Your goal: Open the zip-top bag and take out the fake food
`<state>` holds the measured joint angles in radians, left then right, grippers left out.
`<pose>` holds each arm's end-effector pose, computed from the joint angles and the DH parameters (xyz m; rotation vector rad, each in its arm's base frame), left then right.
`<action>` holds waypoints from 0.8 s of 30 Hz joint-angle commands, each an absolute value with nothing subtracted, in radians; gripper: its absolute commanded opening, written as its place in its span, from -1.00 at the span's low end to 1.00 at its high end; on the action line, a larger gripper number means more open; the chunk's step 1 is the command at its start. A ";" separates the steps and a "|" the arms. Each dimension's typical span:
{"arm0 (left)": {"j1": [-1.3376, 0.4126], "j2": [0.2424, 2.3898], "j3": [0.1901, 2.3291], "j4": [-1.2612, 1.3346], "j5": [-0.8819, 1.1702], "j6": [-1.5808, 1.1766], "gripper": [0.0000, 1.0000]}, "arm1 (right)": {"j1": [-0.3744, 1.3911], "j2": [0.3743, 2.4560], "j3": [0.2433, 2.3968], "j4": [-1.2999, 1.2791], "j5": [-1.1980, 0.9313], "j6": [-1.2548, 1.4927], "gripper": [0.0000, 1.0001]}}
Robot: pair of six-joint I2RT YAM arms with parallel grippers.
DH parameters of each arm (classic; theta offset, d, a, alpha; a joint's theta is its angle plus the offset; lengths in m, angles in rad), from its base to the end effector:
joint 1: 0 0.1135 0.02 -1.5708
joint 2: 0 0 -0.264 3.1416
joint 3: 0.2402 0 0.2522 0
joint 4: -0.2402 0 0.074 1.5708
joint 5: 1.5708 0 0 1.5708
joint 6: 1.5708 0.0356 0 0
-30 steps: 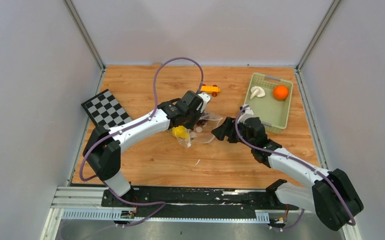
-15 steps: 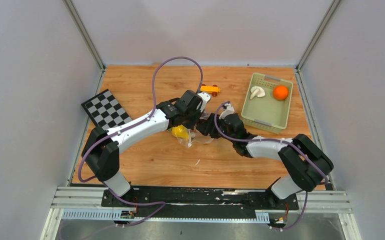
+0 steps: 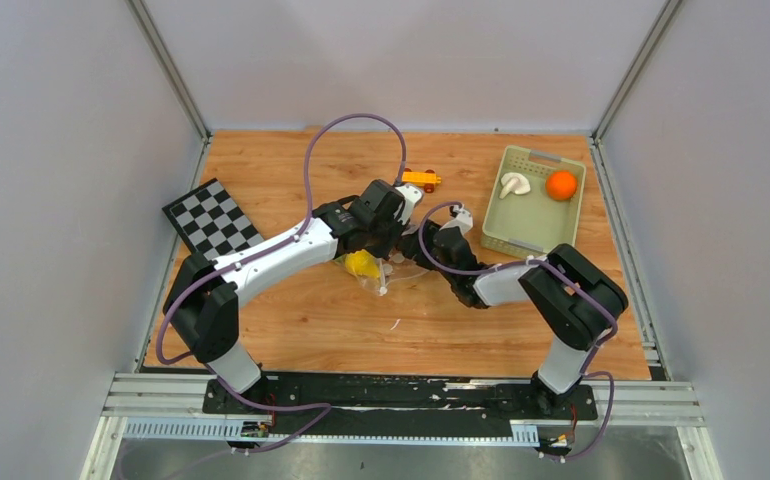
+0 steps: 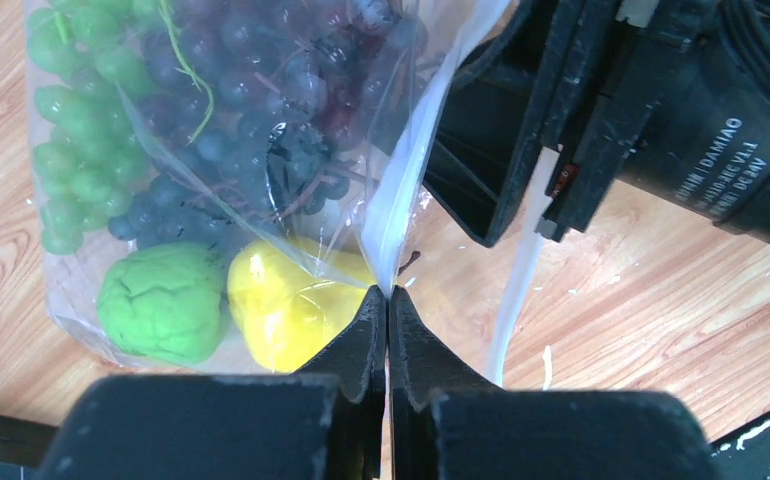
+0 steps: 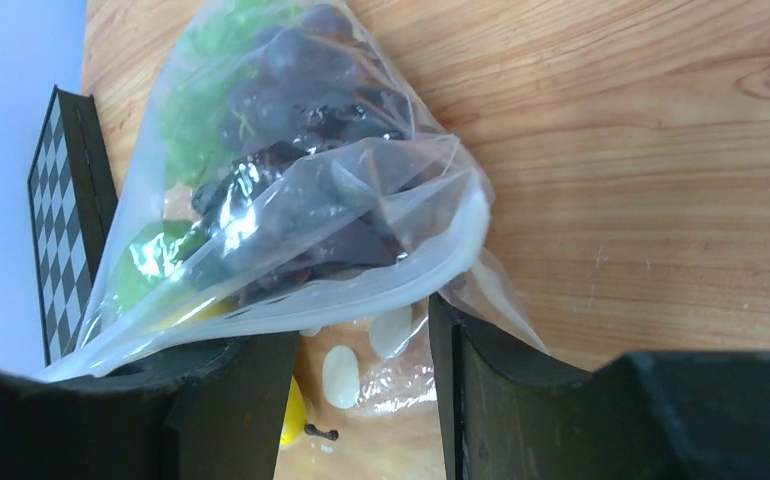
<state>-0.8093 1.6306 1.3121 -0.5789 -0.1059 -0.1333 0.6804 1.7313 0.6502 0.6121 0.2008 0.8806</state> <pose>0.2480 -0.2547 0.2718 0.7794 2.3563 -0.2772 0.2590 0.2005 0.1369 0.3416 2.0914 0.7629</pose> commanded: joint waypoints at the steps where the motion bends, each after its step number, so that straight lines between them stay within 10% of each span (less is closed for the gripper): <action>1: -0.810 1.585 1.324 -0.555 -0.077 -0.150 -1.00 | 0.683 1.778 0.694 0.709 0.278 0.905 0.02; 24: -0.812 1.553 1.248 -0.527 -0.118 -0.180 -1.00 | 0.704 1.773 0.723 0.608 0.386 1.052 0.28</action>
